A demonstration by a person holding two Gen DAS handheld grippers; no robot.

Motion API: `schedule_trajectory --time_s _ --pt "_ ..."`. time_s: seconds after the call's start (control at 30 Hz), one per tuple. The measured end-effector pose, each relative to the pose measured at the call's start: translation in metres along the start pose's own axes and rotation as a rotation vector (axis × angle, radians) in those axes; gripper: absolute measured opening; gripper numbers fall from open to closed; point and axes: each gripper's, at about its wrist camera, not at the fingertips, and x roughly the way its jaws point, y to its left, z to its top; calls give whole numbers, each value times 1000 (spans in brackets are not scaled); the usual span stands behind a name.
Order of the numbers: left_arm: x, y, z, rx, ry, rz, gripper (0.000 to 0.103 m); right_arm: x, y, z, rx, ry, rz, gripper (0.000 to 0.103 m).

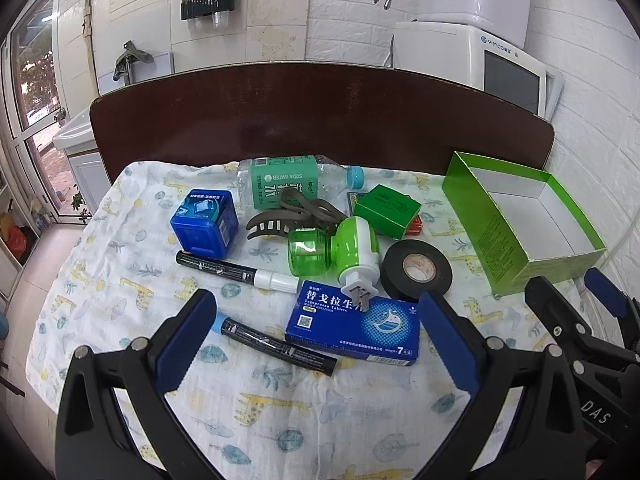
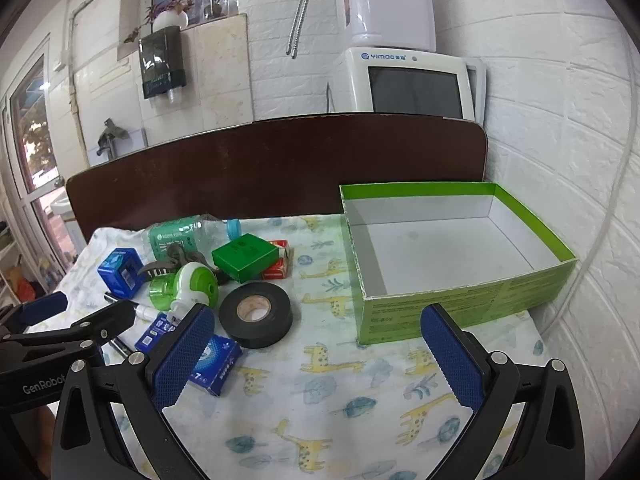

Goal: Organize rigid objects
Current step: 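Move the right tool toward the blue medicine box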

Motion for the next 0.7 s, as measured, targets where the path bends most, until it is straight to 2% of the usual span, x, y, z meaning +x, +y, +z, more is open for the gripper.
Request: schedule_trajectory --time_s 0.7 --pt "2 5 -3 19 -6 40 99 2 5 -2 -1 8 10 103"
